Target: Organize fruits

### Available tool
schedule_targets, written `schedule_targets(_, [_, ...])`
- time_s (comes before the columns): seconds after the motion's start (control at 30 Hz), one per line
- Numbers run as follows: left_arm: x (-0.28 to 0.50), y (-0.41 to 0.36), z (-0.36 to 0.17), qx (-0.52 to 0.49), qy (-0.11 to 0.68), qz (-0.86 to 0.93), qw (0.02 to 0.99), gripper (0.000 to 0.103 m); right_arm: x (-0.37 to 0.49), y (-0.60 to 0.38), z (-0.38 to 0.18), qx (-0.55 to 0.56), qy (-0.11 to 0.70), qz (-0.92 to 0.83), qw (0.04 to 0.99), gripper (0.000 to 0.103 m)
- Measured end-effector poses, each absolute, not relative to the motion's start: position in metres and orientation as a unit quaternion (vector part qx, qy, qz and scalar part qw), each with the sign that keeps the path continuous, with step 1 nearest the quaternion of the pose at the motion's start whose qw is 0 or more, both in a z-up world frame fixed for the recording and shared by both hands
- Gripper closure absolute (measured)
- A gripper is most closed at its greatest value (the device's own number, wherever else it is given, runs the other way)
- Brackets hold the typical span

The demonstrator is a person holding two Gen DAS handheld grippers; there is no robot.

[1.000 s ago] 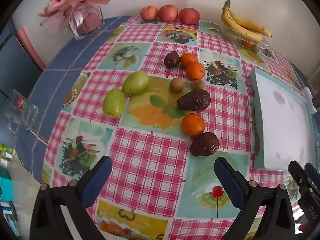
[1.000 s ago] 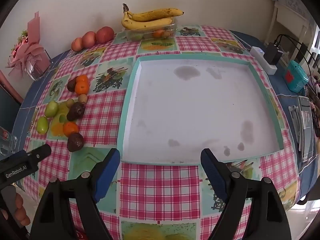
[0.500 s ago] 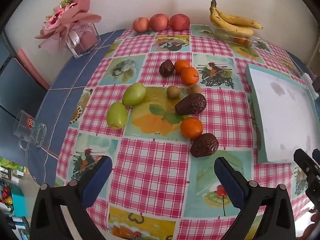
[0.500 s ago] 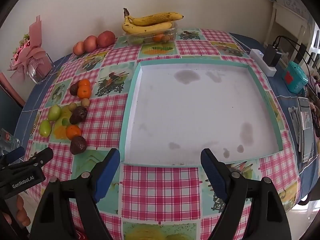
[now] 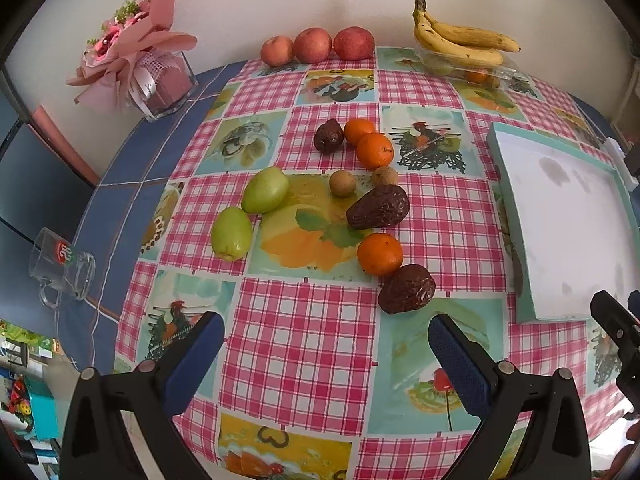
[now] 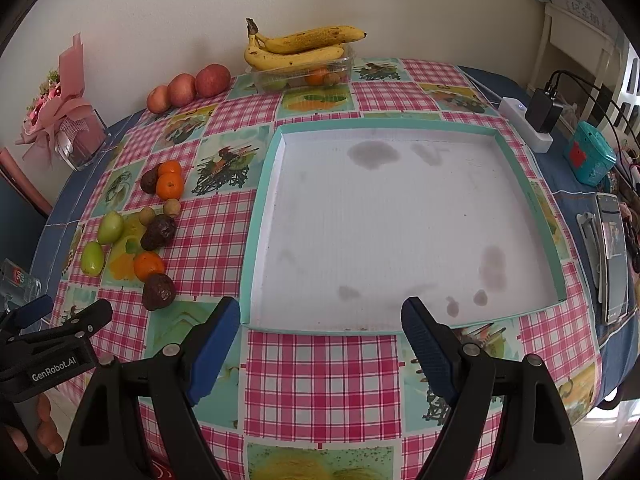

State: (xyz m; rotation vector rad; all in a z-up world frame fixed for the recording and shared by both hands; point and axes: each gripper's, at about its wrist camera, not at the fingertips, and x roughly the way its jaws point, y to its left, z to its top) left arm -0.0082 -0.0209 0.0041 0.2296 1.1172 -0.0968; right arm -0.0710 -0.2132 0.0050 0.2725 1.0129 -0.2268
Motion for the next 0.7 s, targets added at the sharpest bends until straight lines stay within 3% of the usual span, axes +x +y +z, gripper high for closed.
schedule_targets(0.7, [-0.0086, -0.0229, 0.0047, 0.109, 0.528, -0.046, 0.841, 0.000, -0.0712, -0.2142, 0.0048, 0.131, 0.481, -0.107, 0.860, 0.019])
